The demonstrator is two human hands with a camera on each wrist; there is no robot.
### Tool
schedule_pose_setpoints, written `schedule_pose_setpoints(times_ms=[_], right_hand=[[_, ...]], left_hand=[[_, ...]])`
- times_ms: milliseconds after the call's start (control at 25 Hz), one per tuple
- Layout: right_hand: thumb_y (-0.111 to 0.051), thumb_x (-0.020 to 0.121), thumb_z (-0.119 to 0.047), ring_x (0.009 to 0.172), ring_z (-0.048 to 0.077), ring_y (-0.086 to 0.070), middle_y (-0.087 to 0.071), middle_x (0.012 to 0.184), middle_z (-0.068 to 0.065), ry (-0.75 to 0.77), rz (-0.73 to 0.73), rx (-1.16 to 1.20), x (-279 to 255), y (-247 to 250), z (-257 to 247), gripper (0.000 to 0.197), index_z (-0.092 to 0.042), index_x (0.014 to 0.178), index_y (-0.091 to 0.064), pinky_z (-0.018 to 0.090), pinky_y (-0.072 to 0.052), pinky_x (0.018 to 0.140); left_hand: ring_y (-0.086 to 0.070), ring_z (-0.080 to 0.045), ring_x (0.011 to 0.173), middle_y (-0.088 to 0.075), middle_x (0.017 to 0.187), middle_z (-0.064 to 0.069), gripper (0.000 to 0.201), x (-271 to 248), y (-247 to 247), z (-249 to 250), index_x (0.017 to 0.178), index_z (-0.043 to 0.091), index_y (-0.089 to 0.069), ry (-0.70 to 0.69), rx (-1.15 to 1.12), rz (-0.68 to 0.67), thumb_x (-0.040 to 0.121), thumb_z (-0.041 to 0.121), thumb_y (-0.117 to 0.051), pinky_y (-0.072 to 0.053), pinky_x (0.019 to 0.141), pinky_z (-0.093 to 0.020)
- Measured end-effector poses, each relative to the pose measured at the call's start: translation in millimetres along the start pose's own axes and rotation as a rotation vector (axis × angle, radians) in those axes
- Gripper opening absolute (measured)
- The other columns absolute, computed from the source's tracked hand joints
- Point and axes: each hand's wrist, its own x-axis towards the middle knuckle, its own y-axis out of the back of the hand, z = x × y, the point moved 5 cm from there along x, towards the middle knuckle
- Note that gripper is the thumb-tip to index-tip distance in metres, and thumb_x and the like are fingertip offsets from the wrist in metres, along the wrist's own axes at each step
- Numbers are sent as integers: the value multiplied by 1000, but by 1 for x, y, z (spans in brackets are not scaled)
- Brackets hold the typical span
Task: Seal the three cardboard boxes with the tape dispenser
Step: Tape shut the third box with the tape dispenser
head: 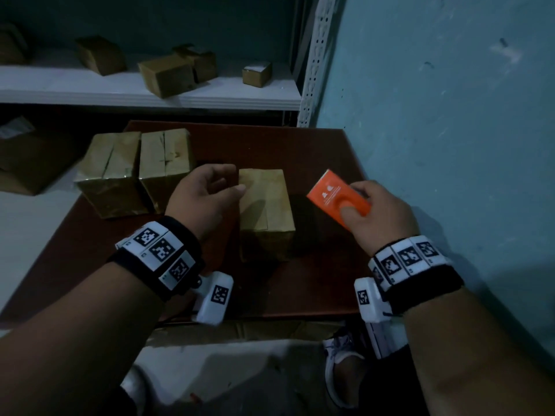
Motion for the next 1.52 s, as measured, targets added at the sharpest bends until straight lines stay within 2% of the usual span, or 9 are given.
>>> schedule_pose_setpoints(times_ms=[120,240,440,560,720,880,1000,1320,1520], right_hand=[[-67,90,-43,84,2,-67,-69,95,-20,147,100,166,-12,26,-25,36,-37,125,-67,25,-54,79],[-61,94,-52,88,-16,-63,-64,95,-33,310,98,310,-29,36,-47,32,-39,122,-70,2,-43,70],[-60,93,-65,99,-9,-67,-71,110,-25,465,20,395,-40,25,-63,51,-30,128,-72,5,-48,78],[-60,92,-69,102,-9,-67,-67,110,-30,530,-22,413,-46,21,-68,55,-30,128,-71,6,-49,82],[-62,91,-68,102,-6,-68,-69,111,-26,543,-30,431,-48,20,-67,55,-28,127,-72,9,-52,82],[-63,90,-69,100,-3,-70,-74,115,-18,557,-33,336,-45,21,-65,57,-29,129,-72,16,-56,83],[-61,86,-77,98,3,-71,-76,118,-13,558,-39,170,-38,25,-61,62,-34,130,-71,30,-61,86],[-72,77,-72,95,4,-71,-75,111,-17,452,-24,153,-32,45,-39,56,-36,119,-78,23,-55,88],[-61,74,-87,97,13,-73,-77,113,-12,476,-75,23,-35,38,-36,70,-39,123,-75,42,-59,89]], left_hand=[[-71,-10,108,-74,114,9,30,-7,9,20,119,30,-72,-162,31,11,91,36,-79,-61,92,-42],[-74,-14,104,-78,110,4,45,-20,5,39,116,26,-73,-190,-60,-84,82,55,-75,-60,92,-45],[-66,-31,94,-75,107,-19,69,-38,-17,43,116,-2,-71,-54,-300,-385,81,57,-71,-49,80,-42],[-68,-36,91,-72,103,-31,49,-43,-23,39,103,-5,-72,26,-336,-458,86,41,-72,-53,88,-46],[-67,-20,72,-72,79,-11,25,-44,-19,38,76,18,-74,-30,-267,-420,85,41,-78,-52,71,-35],[-66,-6,65,-73,71,5,25,-43,-10,42,78,18,-72,-166,40,-306,89,40,-71,-49,65,-22],[-68,0,70,-74,72,13,17,-48,-5,45,80,24,-72,-286,278,-164,94,34,-73,-47,62,-10],[-69,-2,73,-75,75,12,17,-55,25,19,77,27,-74,-244,314,-77,91,39,-75,-46,62,-9],[-73,-5,79,-78,81,11,22,-62,20,6,78,25,-77,-189,281,-164,83,47,-75,-56,74,-24]])
